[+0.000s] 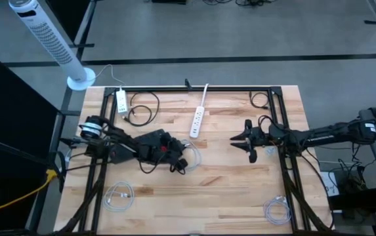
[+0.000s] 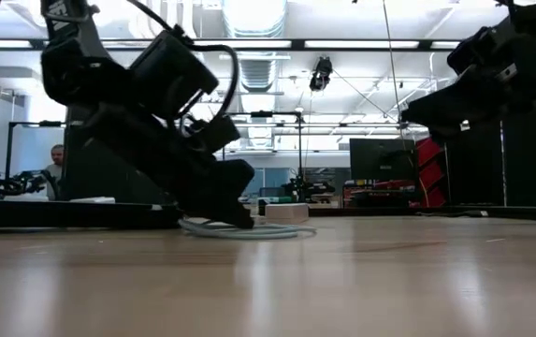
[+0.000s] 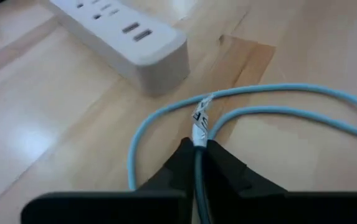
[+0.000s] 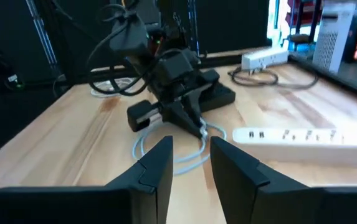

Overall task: Insert USB
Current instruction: Insert the light blue USB cable into the right white outlet

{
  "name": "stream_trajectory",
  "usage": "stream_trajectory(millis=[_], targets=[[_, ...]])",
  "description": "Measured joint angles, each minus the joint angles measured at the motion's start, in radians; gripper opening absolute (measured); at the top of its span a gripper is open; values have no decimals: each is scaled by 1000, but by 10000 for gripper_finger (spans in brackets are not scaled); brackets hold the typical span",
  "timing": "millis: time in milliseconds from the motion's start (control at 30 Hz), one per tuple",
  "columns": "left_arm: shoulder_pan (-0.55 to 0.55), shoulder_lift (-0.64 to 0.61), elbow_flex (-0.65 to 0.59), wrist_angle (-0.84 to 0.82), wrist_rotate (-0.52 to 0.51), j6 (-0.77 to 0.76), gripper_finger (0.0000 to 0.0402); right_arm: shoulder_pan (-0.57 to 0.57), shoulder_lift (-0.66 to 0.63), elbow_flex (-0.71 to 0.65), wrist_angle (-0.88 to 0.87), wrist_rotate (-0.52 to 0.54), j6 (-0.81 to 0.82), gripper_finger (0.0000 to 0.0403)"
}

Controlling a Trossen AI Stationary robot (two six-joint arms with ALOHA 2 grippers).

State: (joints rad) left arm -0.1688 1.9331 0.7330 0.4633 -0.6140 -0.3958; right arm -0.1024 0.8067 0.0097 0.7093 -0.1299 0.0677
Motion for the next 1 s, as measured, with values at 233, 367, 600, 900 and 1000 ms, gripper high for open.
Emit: stream_trajectory(millis=[233, 367, 600, 900, 1000], targets=[[-1, -2, 114, 19, 8, 231, 12, 0, 145, 94, 73, 0, -195, 76], [-6, -2, 180, 21, 24, 327, 12, 0, 273, 227, -8, -25, -253, 81], [-56, -66, 237, 11, 26, 476, 12, 35, 442, 487, -344, -56, -286, 100], [-119, -220, 234, -140, -34, 529, 12, 121, 481, 641, -443, -52, -485, 91], [-141, -241, 234, -147, -33, 534, 12, 131, 480, 667, -443, -58, -520, 83]])
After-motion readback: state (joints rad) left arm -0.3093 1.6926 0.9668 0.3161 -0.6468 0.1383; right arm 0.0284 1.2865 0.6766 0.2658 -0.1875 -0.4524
